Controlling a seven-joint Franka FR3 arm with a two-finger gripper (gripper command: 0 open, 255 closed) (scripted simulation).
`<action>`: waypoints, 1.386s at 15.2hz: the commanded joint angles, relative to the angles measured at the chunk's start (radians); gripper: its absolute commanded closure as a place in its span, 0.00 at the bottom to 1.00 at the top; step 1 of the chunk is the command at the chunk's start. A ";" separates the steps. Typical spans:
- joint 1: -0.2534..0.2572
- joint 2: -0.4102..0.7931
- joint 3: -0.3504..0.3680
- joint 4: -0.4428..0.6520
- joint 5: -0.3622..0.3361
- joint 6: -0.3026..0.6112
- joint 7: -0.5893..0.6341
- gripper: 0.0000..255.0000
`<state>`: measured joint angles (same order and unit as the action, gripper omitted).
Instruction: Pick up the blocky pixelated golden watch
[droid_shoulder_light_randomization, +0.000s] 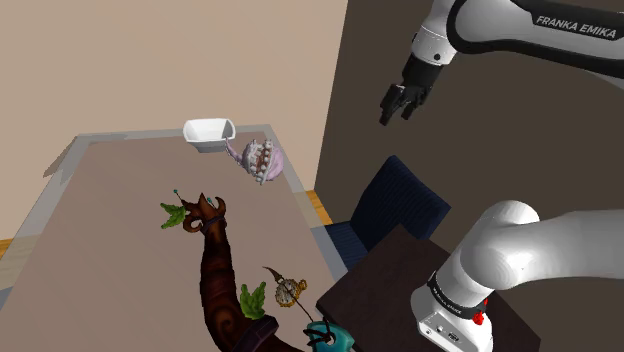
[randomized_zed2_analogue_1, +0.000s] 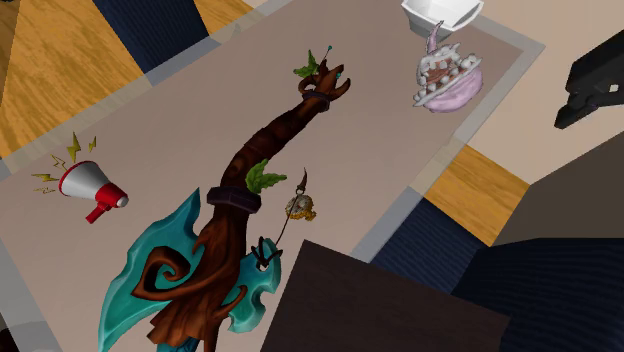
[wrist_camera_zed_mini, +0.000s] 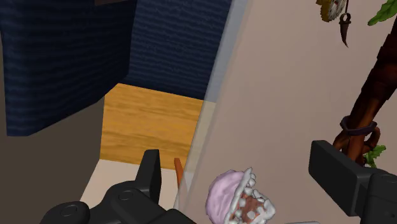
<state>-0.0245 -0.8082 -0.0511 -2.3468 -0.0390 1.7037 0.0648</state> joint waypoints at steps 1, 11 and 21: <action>0.000 0.000 0.000 0.000 0.000 0.000 0.000 0.00; 0.131 0.137 0.087 -0.149 0.019 0.234 -0.096 0.00; 0.252 0.337 0.184 -0.250 0.021 0.478 -0.179 0.00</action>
<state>0.2150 -0.5063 0.1195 -2.5913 -0.0169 2.1465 -0.1099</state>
